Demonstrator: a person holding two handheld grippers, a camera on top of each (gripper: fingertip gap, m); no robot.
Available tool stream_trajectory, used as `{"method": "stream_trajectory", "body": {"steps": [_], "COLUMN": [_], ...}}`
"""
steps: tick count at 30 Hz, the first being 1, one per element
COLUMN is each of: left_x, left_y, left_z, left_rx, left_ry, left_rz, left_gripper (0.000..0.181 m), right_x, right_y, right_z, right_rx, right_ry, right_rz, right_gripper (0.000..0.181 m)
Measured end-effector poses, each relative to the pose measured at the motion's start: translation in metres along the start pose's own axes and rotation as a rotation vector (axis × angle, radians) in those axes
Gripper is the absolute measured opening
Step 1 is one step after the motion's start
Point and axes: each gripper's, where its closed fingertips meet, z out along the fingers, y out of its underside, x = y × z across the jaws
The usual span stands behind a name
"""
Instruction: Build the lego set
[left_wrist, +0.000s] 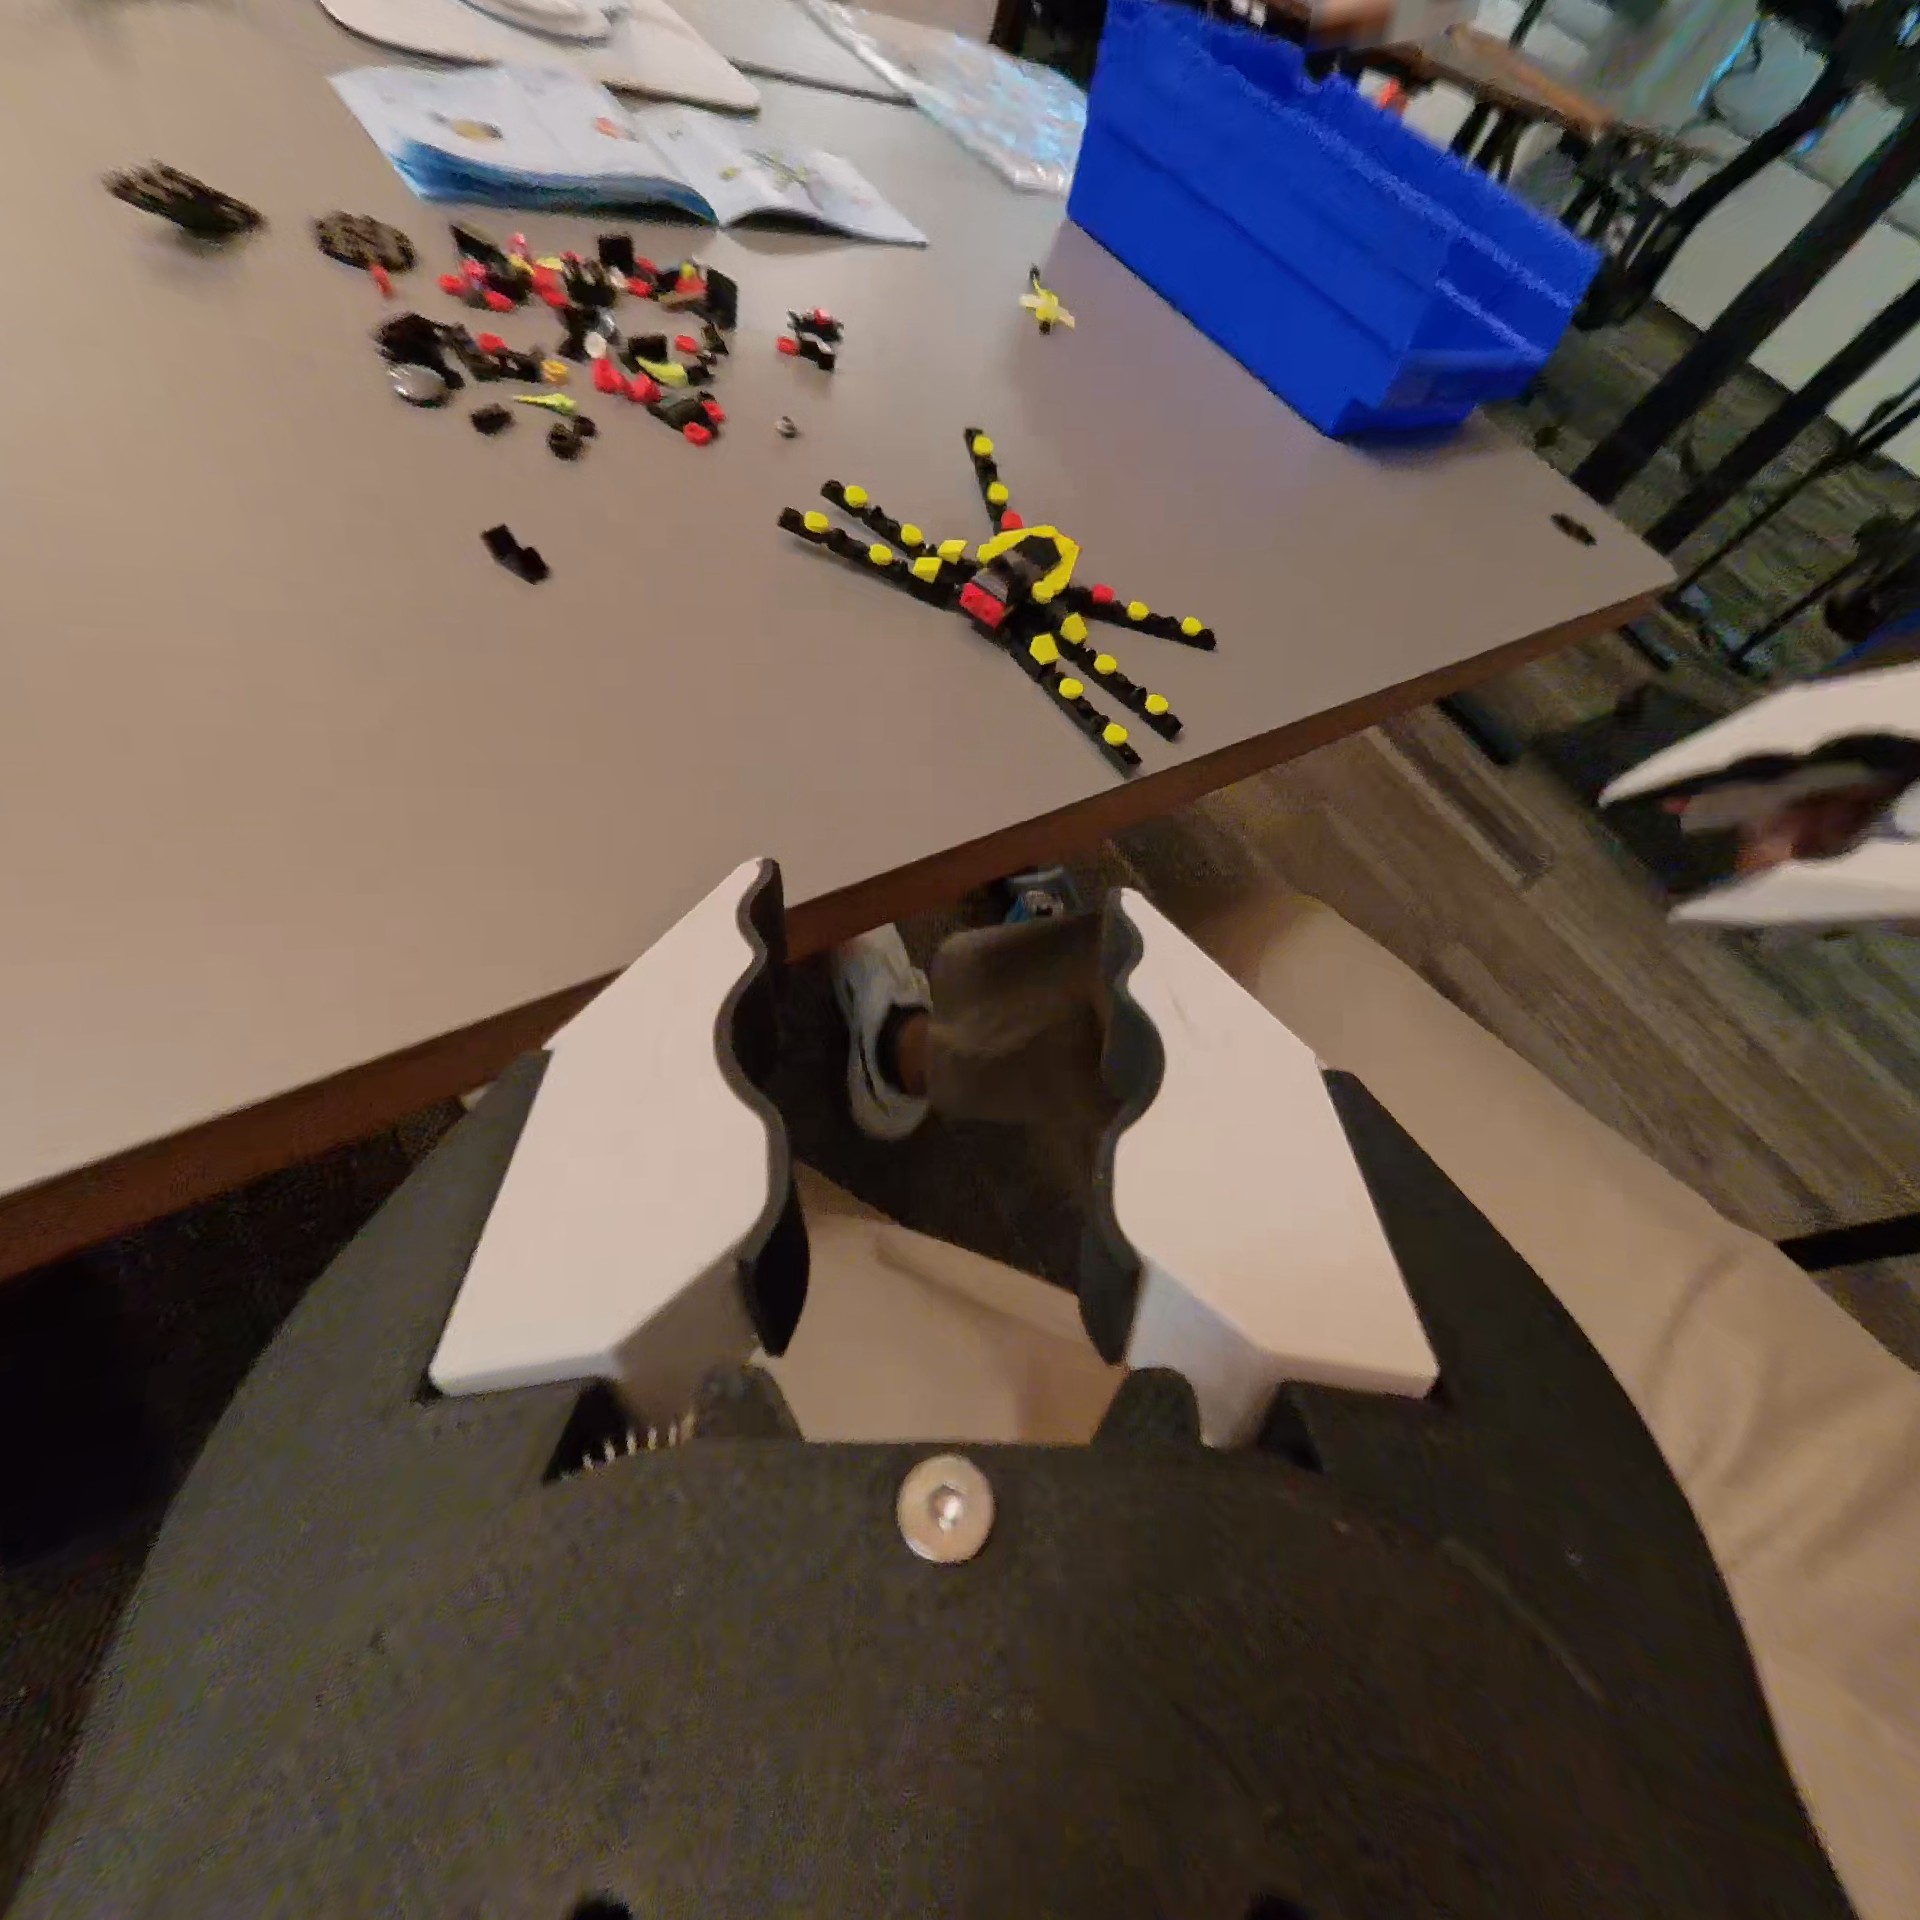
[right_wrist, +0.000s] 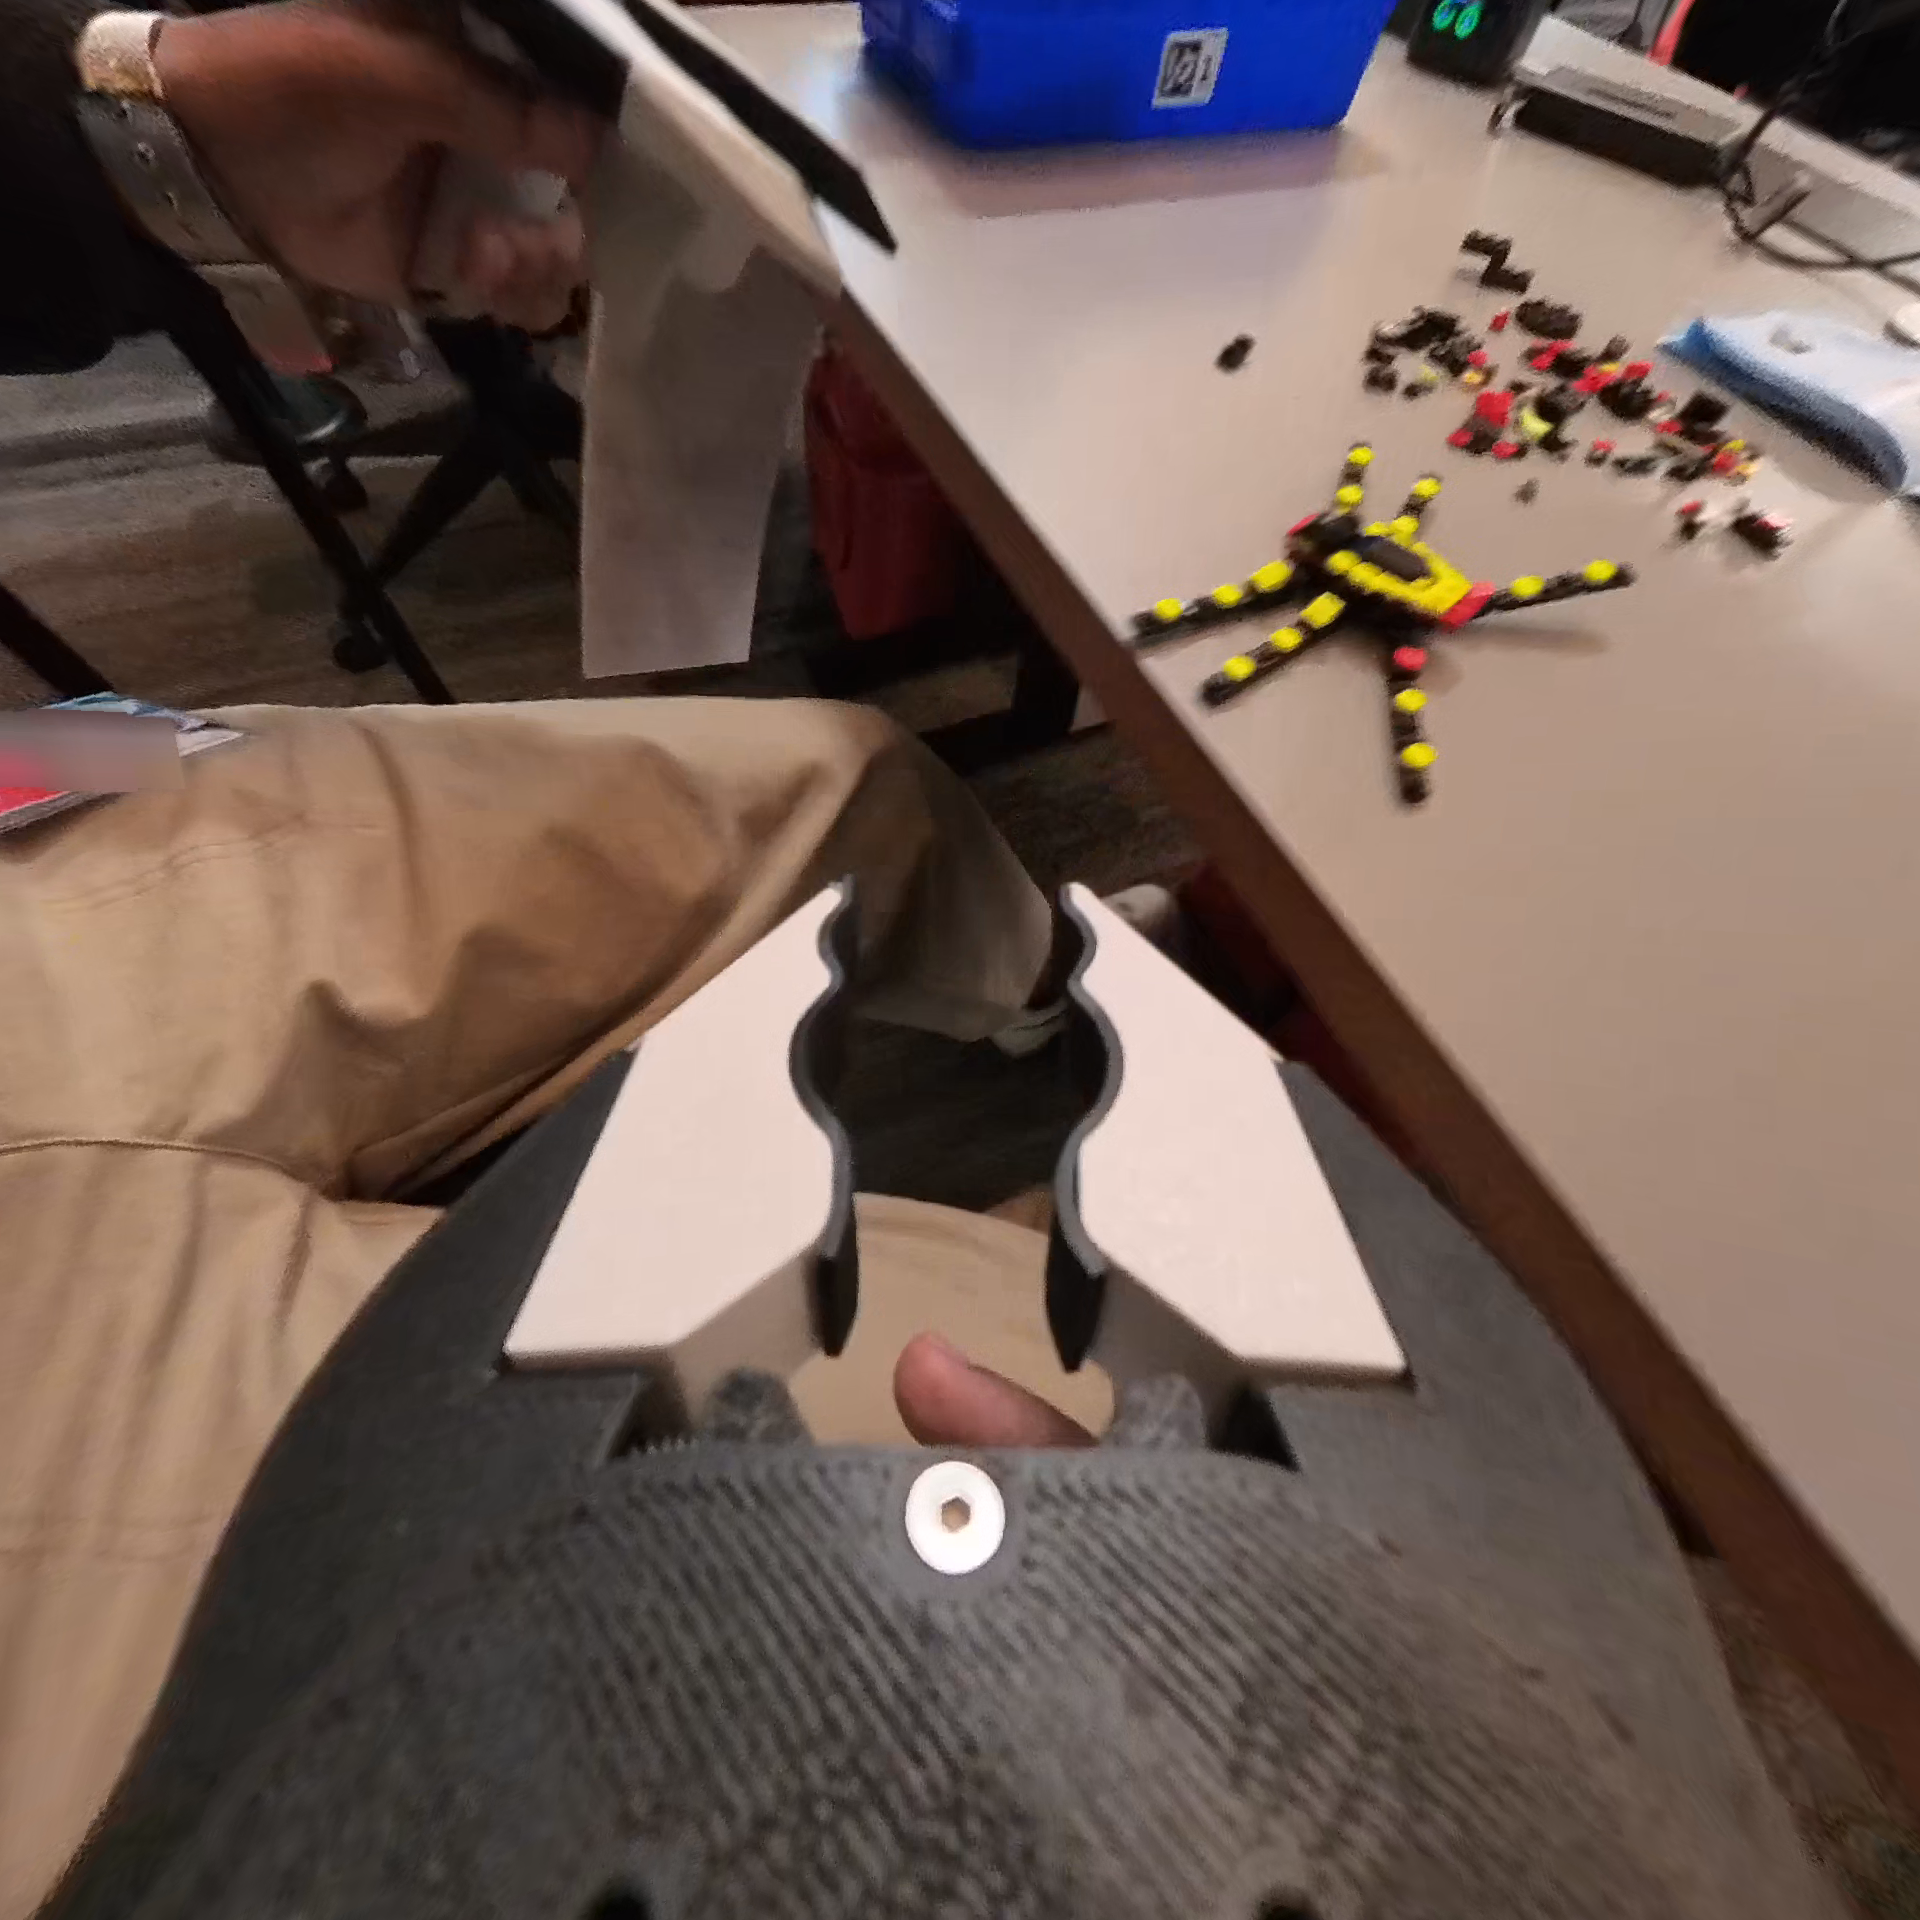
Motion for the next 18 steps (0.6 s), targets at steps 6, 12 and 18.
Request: {"method": "stream_trajectory", "body": {"steps": [6, 12, 18], "left_x": [0.012, 0.046, 0.049], "left_y": [0.007, 0.027, 0.061], "left_z": [-0.025, -0.027, -0.042], "left_rx": [0.05, -0.016, -0.119], "left_ry": [-0.008, 0.077, 0.107], "left_rz": [0.035, 0.077, 0.016], "left_gripper": [0.056, 0.056, 0.056], "right_x": [-0.047, -0.073, -0.084], "right_y": [0.015, 0.031, 0.048], "right_z": [-0.034, -0.037, 0.018], "right_rx": [-0.062, -0.076, -0.072], "right_ry": [0.135, 0.176, 0.09], "right_rz": [-0.128, -0.118, 0.015], "right_gripper": [0.037, 0.046, 0.072]}}
